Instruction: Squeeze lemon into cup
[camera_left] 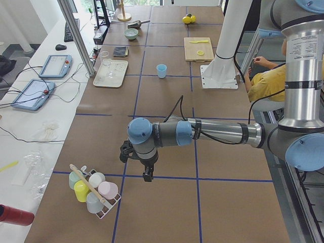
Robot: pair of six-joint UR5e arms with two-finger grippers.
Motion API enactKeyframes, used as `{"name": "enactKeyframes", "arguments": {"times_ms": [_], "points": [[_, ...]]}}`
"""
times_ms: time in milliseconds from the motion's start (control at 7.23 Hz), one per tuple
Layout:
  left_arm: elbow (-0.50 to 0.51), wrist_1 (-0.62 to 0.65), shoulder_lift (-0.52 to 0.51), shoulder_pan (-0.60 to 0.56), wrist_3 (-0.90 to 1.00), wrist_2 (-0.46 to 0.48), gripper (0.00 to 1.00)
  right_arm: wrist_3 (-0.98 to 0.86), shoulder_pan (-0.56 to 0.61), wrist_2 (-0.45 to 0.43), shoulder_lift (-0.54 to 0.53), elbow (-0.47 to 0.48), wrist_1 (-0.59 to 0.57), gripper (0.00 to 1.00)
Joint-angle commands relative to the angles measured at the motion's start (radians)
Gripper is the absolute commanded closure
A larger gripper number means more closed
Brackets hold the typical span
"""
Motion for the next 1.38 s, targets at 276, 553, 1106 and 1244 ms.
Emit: {"name": "enactKeyframes", "arguments": {"times_ms": [276, 553, 1106, 1244], "points": [[-0.002, 0.0, -0.005, -0.006, -0.02, -0.027, 0.0, 0.02, 0.0, -0.002, 0.014, -0.008, 0.0, 0.0], [-0.002, 0.001, -0.007, -0.008, -0.019, -0.025, 0.0, 0.026, 0.0, -0.003, 0.026, -0.019, 0.041, 0.0], [-0.003, -0.024, -0.002, -0.008, -0.019, -0.025, 0.0, 0.061, 0.001, 0.004, 0.02, -0.075, 0.161, 0.0], [-0.002, -0.026, -0.017, -0.006, -0.023, -0.024, 0.0, 0.087, 0.001, 0.023, 0.02, -0.074, 0.161, 0.0]]}}
